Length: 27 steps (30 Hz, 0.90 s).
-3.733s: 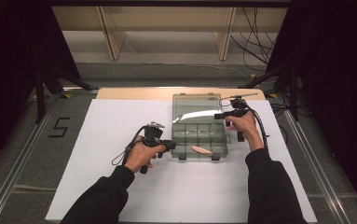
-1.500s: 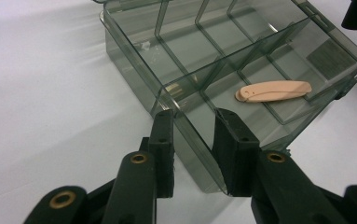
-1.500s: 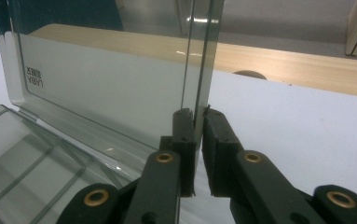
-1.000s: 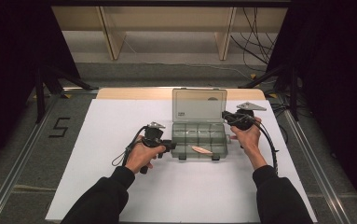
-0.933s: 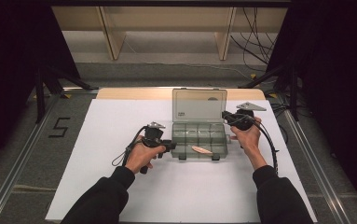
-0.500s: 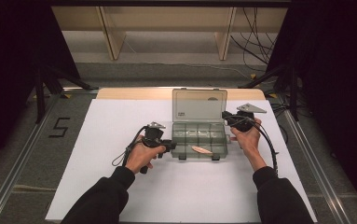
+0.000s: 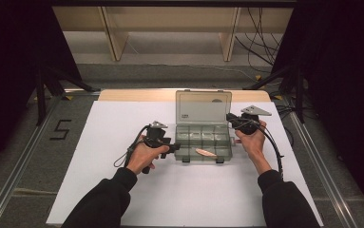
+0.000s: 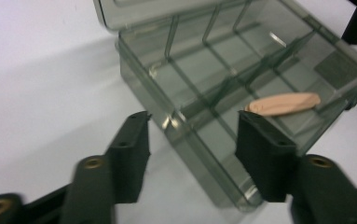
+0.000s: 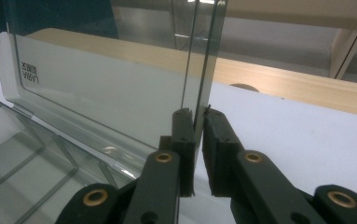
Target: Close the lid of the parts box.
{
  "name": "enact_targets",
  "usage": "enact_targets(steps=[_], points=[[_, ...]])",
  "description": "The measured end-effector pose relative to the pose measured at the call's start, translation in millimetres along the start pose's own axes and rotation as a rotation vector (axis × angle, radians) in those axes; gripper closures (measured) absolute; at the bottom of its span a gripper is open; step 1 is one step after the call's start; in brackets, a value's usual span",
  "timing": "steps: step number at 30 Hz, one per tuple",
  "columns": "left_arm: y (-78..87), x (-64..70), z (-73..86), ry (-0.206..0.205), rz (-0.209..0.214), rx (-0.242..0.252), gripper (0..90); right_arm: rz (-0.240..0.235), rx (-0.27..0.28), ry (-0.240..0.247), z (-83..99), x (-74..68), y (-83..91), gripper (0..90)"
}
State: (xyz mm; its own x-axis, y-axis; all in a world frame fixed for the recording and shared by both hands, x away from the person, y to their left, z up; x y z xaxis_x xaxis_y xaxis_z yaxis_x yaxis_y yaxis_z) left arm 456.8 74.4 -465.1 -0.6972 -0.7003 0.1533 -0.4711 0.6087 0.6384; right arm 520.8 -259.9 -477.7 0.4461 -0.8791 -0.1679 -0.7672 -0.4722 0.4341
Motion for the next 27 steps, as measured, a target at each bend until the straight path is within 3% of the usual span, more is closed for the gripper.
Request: enact_targets(steps=[3, 8, 13, 17, 21, 24, 25, 27], points=[[4.2, 0.4, -12.9, -0.016, -0.014, 0.035, 36.8, -0.010, 0.019, -0.023, 0.2, -1.6, -2.1, 83.4], [12.1, -2.4, -37.7, -0.040, -0.061, 0.085, 37.8, -0.006, 0.025, -0.007, 0.0, -0.9, -2.0, 83.4], [16.2, -9.4, -59.8, -0.051, -0.103, 0.134, 48.8, -0.006, 0.023, -0.002, -0.1, -0.9, -1.7, 83.3], [16.9, -14.5, -74.2, -0.081, -0.117, 0.150, 63.3, -0.006, 0.024, 0.000, -0.1, -1.0, -1.8, 83.2], [18.5, -19.8, -89.6, -0.059, -0.132, 0.192, 77.1, -0.005, 0.025, 0.002, 0.0, -1.0, -2.0, 83.2], [20.8, -27.3, -100.6, -0.068, -0.141, 0.189, 85.8, -0.004, 0.025, 0.002, 0.0, -1.2, -1.9, 83.2], [21.1, -28.9, -103.0, -0.071, -0.148, 0.187, 87.5, 0.007, 0.000, 0.009, -0.5, -1.2, 0.6, 83.2], [21.0, -32.5, -109.5, -0.068, -0.159, 0.189, 88.8, 0.013, 0.011, 0.026, -0.3, -0.5, -0.2, 83.2]])
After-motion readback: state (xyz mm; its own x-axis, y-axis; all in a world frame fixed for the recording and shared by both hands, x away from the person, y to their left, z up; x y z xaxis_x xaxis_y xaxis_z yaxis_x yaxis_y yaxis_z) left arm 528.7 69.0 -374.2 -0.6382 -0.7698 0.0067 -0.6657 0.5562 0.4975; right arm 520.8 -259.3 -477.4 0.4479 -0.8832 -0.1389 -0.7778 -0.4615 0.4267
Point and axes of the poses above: each handheld gripper's, and its own axes: y roughly backward along the jaws, z roughly out of its underside, x roughly to its right, the point moved 1 cm from there along -y, roughly forward along the jaws, and after that the axes turned 7 degrees about -y, right-handed, at the moved point
